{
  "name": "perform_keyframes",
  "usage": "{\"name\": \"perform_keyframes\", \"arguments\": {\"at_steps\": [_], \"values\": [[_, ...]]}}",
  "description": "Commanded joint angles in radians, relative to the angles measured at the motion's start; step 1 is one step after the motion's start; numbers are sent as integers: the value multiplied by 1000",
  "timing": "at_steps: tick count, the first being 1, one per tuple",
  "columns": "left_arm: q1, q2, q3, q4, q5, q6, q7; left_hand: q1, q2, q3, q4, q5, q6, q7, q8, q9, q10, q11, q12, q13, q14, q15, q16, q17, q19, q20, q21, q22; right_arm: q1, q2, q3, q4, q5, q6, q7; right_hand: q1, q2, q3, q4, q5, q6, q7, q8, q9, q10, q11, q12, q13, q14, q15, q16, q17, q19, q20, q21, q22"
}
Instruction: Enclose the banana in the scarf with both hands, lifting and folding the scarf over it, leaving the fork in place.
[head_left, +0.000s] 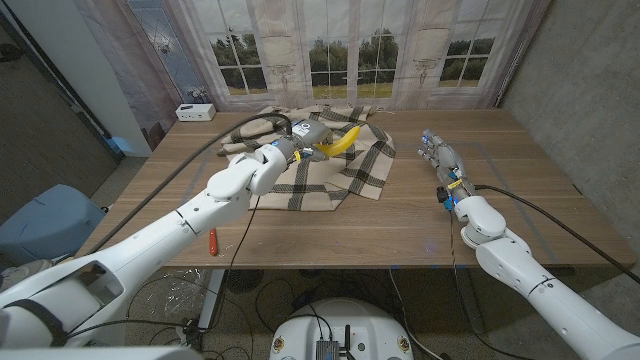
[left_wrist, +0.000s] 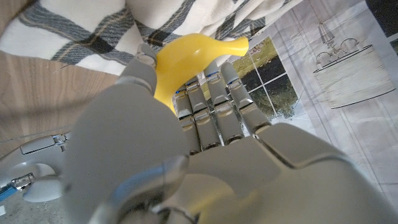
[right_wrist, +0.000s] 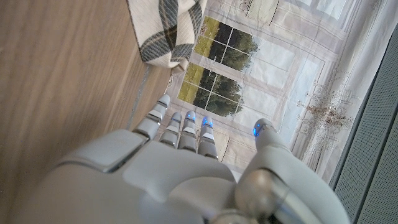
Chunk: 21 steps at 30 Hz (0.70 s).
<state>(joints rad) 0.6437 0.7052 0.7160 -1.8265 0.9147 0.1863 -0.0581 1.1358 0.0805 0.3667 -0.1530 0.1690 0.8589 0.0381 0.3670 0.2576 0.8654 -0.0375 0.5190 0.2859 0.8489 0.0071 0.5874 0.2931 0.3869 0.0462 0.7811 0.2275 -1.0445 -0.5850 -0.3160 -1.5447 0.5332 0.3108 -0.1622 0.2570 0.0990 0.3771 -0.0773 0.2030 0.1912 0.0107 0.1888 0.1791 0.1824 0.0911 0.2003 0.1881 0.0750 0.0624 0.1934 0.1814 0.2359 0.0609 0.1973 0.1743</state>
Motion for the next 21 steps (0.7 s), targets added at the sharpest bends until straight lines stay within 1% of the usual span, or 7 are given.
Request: {"name": "perform_keyframes", "arguments": {"at_steps": [1, 12, 21], "values": [[-30, 8, 4, 45, -32, 74, -9, 93, 101, 59, 41, 7, 78, -24, 13, 21, 73, -73, 8, 211, 122, -214, 7, 138, -2, 0, 11, -1, 13, -9, -11, -6, -14, -15, -2, 0, 2, 0, -6, 0, 7, 2, 3, 2, 10, 0, 3, 6, 7, 2, 1, 3, 11, 3, 4, 2], [-64, 11, 22, 97, -49, 142, -35, 92, 100, 62, 40, 7, 77, -24, 12, 21, 74, -73, 11, 222, 120, -216, 6, 140, -4, 0, 19, -3, 15, -15, -15, -12, -22, -19, -2, 0, 2, 1, -9, -1, 8, 1, 3, 2, 11, 2, 3, 6, 8, 3, 1, 3, 11, 4, 4, 2], [-114, 3, 51, 161, -60, 174, -59, 92, 99, 63, 40, 7, 77, -23, 11, 21, 73, -71, 12, 230, 121, -214, 7, 144, -7, 1, 25, -4, 15, -17, -17, -16, -26, -23, -5, 0, 2, 1, -10, -1, 8, 1, 2, 2, 11, 1, 2, 6, 8, 4, 1, 3, 11, 3, 4, 2]]}}
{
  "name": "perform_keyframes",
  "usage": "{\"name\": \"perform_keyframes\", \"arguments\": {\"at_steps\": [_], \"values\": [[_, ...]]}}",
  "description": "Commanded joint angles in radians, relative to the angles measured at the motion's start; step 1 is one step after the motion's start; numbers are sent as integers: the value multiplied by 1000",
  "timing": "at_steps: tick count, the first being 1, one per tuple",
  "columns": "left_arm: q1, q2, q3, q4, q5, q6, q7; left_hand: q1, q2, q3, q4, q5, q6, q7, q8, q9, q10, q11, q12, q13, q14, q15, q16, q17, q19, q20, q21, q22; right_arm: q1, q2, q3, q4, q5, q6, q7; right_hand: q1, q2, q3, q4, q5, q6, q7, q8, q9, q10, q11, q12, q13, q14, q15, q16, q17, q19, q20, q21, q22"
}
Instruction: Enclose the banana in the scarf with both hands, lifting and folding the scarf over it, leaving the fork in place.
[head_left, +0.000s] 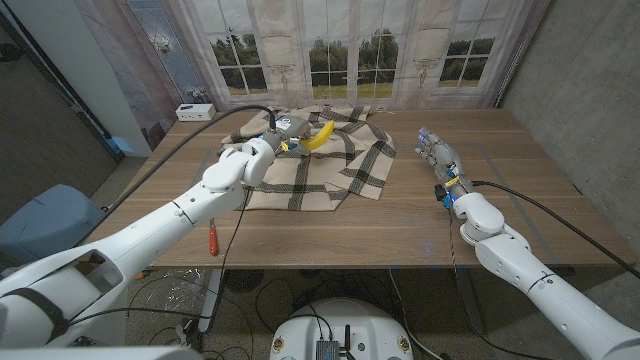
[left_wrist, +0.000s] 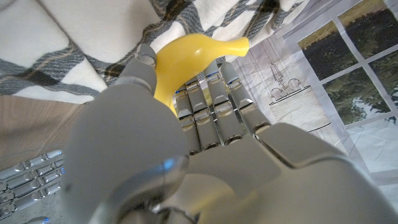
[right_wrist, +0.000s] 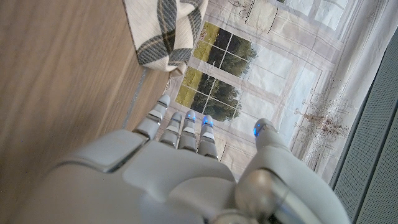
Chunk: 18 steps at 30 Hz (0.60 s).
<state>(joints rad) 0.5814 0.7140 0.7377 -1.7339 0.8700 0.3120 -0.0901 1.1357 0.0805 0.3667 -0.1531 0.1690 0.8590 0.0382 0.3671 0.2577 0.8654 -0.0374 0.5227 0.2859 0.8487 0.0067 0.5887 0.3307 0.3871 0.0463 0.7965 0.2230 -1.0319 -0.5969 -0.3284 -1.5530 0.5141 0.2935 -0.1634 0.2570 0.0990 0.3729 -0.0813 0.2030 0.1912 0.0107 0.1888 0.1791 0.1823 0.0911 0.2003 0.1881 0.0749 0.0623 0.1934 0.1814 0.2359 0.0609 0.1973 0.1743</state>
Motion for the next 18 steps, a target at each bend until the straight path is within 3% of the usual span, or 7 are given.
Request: {"name": "perform_keyframes", "arguments": {"at_steps": [1, 10, 15, 18], "values": [[-57, -7, 33, 75, -16, 52, -29, 92, 99, 63, 39, 7, 77, -23, 11, 22, 73, -70, 8, 231, 121, -212, 6, 107, -7, 1, 10, 0, 2, -5, -5, -9, -7, -7, -5, 0, 2, 5, -6, -1, 8, 2, 2, 2, 11, 1, 2, 6, 8, 3, 1, 3, 11, 3, 4, 2], [-103, -27, 67, 142, -24, 73, -22, 95, 98, 69, 35, 7, 61, -25, 2, 19, 68, -68, 8, 240, 117, -209, 1, 107, -9, 0, 17, -1, -3, -8, -4, -13, -11, -6, -10, -2, 1, 5, -7, -2, 8, 1, 2, 2, 10, 2, 2, 6, 9, 4, 1, 4, 11, 4, 3, 2], [-120, -34, 82, 170, -29, 80, -6, 92, 95, 85, 31, 8, 6, -34, -33, 10, 14, -62, -24, 231, 61, -203, -45, 86, -20, 5, 30, -4, -6, -10, -2, -17, -14, -7, -14, -3, 1, 5, -7, -2, 8, 1, 2, 2, 11, 2, 2, 6, 7, 3, 0, 4, 10, 4, 3, 2], [-127, -35, 90, 180, -34, 82, -1, 58, 87, 88, 45, 8, -67, -49, -76, 0, -57, -57, -73, 205, -11, -192, -107, 55, -42, 10, 40, -9, -10, -12, 0, -21, -15, -9, -18, -3, 1, 5, -7, -2, 9, 2, 2, 2, 11, 1, 1, 6, 7, 3, 0, 4, 10, 4, 3, 2]]}}
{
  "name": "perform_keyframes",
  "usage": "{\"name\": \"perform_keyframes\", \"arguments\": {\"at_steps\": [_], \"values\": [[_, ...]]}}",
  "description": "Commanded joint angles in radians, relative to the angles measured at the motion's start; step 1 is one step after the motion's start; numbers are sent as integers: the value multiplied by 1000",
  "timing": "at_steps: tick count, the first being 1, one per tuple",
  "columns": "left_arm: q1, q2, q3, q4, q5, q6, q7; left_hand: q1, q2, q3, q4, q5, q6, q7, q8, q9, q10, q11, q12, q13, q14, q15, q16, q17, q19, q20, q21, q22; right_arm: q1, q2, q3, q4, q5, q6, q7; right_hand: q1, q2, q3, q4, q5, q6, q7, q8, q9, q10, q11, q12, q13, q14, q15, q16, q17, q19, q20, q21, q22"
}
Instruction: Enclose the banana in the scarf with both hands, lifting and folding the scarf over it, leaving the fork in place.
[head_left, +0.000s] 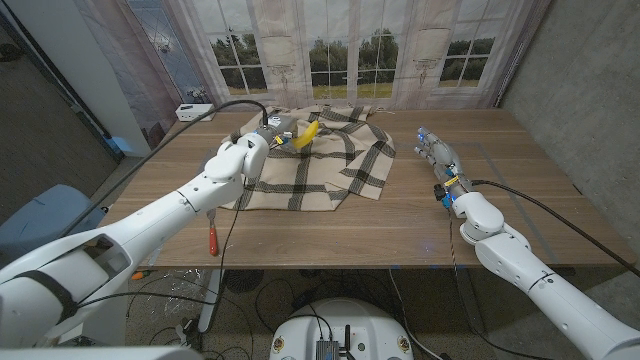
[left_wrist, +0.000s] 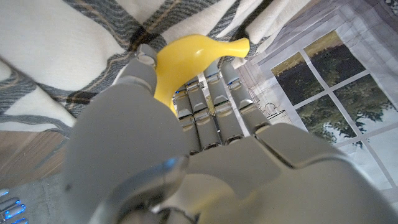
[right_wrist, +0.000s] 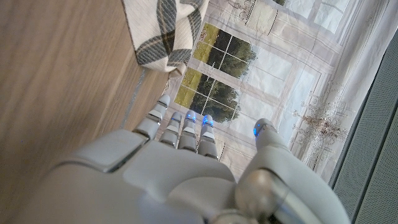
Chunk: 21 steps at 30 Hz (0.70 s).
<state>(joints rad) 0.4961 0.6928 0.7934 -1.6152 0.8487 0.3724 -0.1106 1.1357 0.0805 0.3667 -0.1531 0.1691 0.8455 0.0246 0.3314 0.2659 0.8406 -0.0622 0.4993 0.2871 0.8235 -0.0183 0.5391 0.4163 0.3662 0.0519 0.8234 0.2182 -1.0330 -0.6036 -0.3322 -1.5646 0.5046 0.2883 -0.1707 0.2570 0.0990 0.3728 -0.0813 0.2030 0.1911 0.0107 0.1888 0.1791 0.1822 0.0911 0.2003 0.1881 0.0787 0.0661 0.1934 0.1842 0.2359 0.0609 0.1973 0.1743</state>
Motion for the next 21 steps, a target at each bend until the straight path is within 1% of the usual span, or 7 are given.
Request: {"name": "perform_keyframes", "arguments": {"at_steps": [1, 4, 5, 7, 10, 16, 21], "values": [[-44, -14, 38, 63, -12, 24, 18, 26, 77, 83, 55, 7, -100, -42, -70, -19, -86, -26, -86, 185, -49, -156, -108, -57, -36, 9, 18, -9, -9, -6, 5, -11, -6, -4, -13, -3, 1, 5, -7, -2, 8, 2, 2, 2, 11, 2, 1, 6, 3, -1, 0, 1, 10, 5, 3, 2], [-53, -12, 52, 64, -3, 36, 4, -43, 44, 55, 69, 5, -236, -58, -134, -37, -229, -16, -181, 146, -198, -118, -202, -105, -95, 22, 14, -16, -12, -7, 8, -14, -7, -5, -17, -3, 0, 4, -8, -2, 9, 2, 2, 2, 11, 1, 1, 6, 4, 0, 0, 1, 11, 5, 3, 2], [-55, -11, 57, 62, 0, 41, -4, -86, 24, 32, 75, 3, -331, -79, -156, -49, -324, -13, -240, 121, -294, -91, -256, -130, -133, 25, 7, -20, -12, -8, 9, -14, -7, -5, -17, -3, 0, 5, -8, -2, 9, 1, 2, 2, 11, 1, 1, 6, 4, -1, 0, 1, 11, 4, 3, 2], [-61, -9, 66, 59, 5, 49, -21, -145, 7, 0, 88, 5, -454, -96, -162, -62, -442, -1, -301, 89, -391, -58, -308, -154, -182, 33, -8, -26, -13, -9, 10, -15, -7, -6, -18, -4, 1, 5, -8, -2, 9, 2, 1, 2, 12, 1, 1, 6, 5, -1, 0, 1, 11, 4, 3, 2], [-67, -3, 78, 51, 17, 56, -44, -206, -24, -41, 99, 9, -549, -101, -164, -70, -529, 0, -319, 62, -461, -30, -338, -171, -222, 40, -27, -30, -11, -9, 10, -14, -6, -7, -16, -4, 1, 5, -9, -2, 9, 1, 1, 2, 10, 2, 1, 6, 5, 0, 0, 1, 11, 5, 3, 2], [-68, 9, 83, 26, 12, 63, -92, -274, -62, -88, 115, 21, -608, -100, -157, -75, -596, 8, -317, 36, -528, 4, -352, -187, -280, 55, -58, -32, -3, -9, 7, -10, -7, -10, -11, -5, 1, 4, -9, -3, 9, 1, 1, 2, 11, 0, 1, 6, 5, 2, 1, 1, 11, 5, 3, 2], [-47, 30, 77, -26, 17, 73, -109, -278, -57, -89, 113, 29, -584, -98, -141, -77, -541, -1, -290, 25, -505, -13, -337, -195, -274, 56, -61, -32, 1, -23, 1, -27, -19, -40, -15, 1, 4, 8, -13, -2, 9, 0, 1, 2, 11, 0, 0, 6, 5, 1, 0, 1, 11, 5, 3, 2]]}}
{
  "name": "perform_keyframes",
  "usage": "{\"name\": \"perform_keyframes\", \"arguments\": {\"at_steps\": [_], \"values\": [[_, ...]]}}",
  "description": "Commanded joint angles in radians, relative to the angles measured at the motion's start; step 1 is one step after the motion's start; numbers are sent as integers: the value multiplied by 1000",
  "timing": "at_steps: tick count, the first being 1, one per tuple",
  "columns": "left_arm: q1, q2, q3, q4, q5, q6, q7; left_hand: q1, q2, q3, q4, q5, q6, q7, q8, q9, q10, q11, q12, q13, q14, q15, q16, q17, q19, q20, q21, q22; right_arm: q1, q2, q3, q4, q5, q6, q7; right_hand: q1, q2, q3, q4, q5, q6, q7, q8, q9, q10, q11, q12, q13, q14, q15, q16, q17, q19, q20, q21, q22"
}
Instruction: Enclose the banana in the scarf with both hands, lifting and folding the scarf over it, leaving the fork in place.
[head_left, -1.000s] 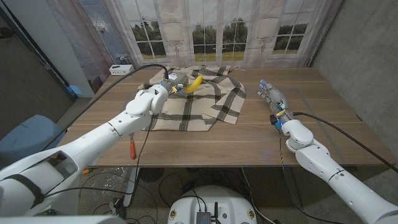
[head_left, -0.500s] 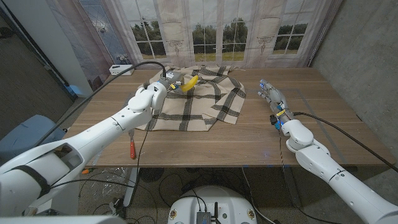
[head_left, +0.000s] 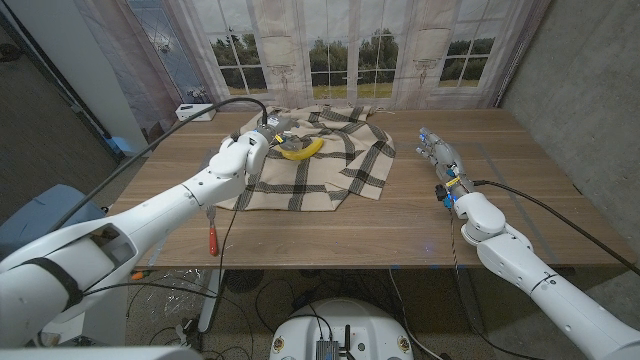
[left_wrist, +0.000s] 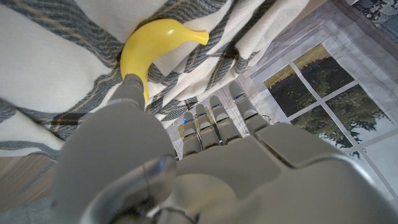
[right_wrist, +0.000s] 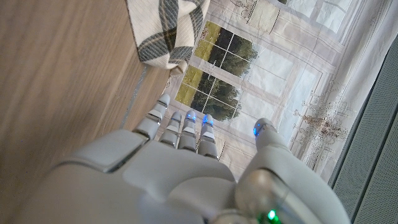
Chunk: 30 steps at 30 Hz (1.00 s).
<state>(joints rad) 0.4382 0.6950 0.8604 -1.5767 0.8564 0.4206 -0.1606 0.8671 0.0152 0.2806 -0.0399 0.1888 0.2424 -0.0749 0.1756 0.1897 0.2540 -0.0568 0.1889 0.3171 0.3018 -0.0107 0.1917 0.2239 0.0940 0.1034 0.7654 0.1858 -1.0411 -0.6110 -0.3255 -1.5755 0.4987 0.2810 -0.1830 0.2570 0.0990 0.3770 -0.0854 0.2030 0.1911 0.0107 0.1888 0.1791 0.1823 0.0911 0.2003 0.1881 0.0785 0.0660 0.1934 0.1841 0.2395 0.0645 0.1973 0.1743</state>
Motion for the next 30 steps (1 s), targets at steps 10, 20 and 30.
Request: {"name": "perform_keyframes", "arguments": {"at_steps": [10, 20, 30], "values": [[87, 85, -37, -204, -15, 33, -98, -45, 15, -16, 6, 12, 167, 15, 55, 0, 159, -7, 56, -31, 62, -44, 28, -16, -5, 7, -19, 0, 22, -97, -34, -128, -79, -202, -28, 135, 32, 66, -83, -13, 69, -3, 20, 2, 55, -8, 12, 5, 78, 16, 20, -1, 26, 46, 8, 2], [150, 125, -94, -305, -83, 47, -168, -82, 21, -27, 14, 12, 285, 43, 78, 0, 228, -8, 74, -46, 112, -51, 42, -21, 4, 10, -29, 0, 34, -166, -65, -241, -136, -374, -47, 175, 70, 85, -69, -20, 118, -2, 23, 3, 108, -11, 22, 6, 141, -1, 42, 10, 55, 46, 16, 4], [209, 167, -120, -397, -104, 74, -213, -91, 27, -26, 11, 10, 361, 63, 90, 0, 271, -12, 82, -56, 132, -55, 44, -25, 17, 12, -33, 0, 55, -209, -100, -321, -190, -491, -48, 179, 77, 87, -62, -20, 119, -2, 20, 3, 110, -13, 20, 7, 145, -2, 44, 14, 59, 43, 17, 4]]}}
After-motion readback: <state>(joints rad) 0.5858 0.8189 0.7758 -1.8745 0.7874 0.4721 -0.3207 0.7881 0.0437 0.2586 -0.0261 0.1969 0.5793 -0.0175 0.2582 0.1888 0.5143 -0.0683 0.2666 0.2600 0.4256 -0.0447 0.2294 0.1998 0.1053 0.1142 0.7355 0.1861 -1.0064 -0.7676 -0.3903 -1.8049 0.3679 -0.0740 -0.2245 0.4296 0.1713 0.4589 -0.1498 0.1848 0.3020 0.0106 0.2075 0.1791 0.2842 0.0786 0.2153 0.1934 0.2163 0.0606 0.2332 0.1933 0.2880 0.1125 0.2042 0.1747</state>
